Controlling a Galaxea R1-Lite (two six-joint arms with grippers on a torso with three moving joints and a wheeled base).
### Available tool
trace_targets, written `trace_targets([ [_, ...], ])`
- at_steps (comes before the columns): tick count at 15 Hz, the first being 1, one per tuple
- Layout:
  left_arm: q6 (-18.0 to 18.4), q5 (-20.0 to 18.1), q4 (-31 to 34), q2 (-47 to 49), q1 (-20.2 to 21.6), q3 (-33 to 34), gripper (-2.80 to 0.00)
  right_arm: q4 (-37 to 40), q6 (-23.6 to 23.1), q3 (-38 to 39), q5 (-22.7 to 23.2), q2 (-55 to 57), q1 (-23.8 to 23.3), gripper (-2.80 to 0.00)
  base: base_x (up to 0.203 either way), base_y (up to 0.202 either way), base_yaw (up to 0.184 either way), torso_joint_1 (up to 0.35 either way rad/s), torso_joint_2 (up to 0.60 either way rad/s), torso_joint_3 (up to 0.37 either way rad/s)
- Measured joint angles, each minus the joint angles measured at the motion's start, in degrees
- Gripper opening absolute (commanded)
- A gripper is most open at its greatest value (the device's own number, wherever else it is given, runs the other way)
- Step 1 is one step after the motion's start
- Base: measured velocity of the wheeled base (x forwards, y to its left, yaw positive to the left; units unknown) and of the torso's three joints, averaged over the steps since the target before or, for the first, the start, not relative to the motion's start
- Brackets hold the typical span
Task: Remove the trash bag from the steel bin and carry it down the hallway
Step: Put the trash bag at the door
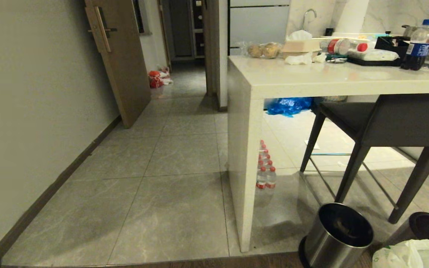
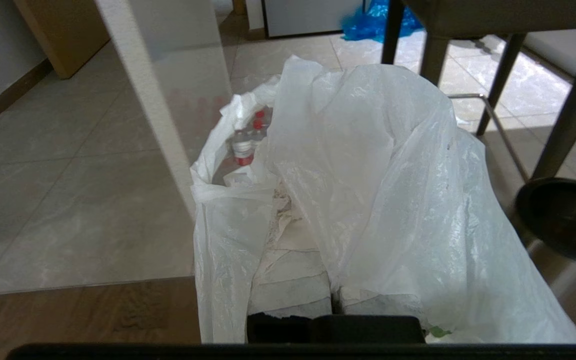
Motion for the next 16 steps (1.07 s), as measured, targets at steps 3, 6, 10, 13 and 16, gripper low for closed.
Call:
trace_targets([
  [3,-0.03,-0.02,0.00,0.00,0.00,0.00,-2.80,0.00,0.00,0.00,-0.02,0.00,-0.02,-2.80,0.000,0.192,0.000,0.002,0.00,0.005],
  [6,-0.03,-0.01,0.01,0.00,0.00,0.00,-2.80,-0.02,-0.02,0.00,0.00,0.00,-0.05,-2.80,0.000,0.194,0.000,0.002,0.01,0.001],
  [10,-0.05,-0.02,-0.02,0.00,0.00,0.00,-2.80,0.00,0.00,0.00,-0.02,0.00,0.00,-2.80,0.000,0.192,0.000,0.003,0.00,0.003],
  [13,-0.03,-0.02,-0.02,0.00,0.00,0.00,-2.80,0.00,0.01,0.00,-0.01,0.00,0.00,-2.80,0.000,0.194,0.003,0.002,0.00,-0.001],
  [16,-0.03,0.00,0.00,0.00,0.00,0.00,-2.80,-0.02,0.00,0.00,-0.03,0.00,-0.02,-2.80,0.000,0.192,0.000,0.003,0.00,0.003],
])
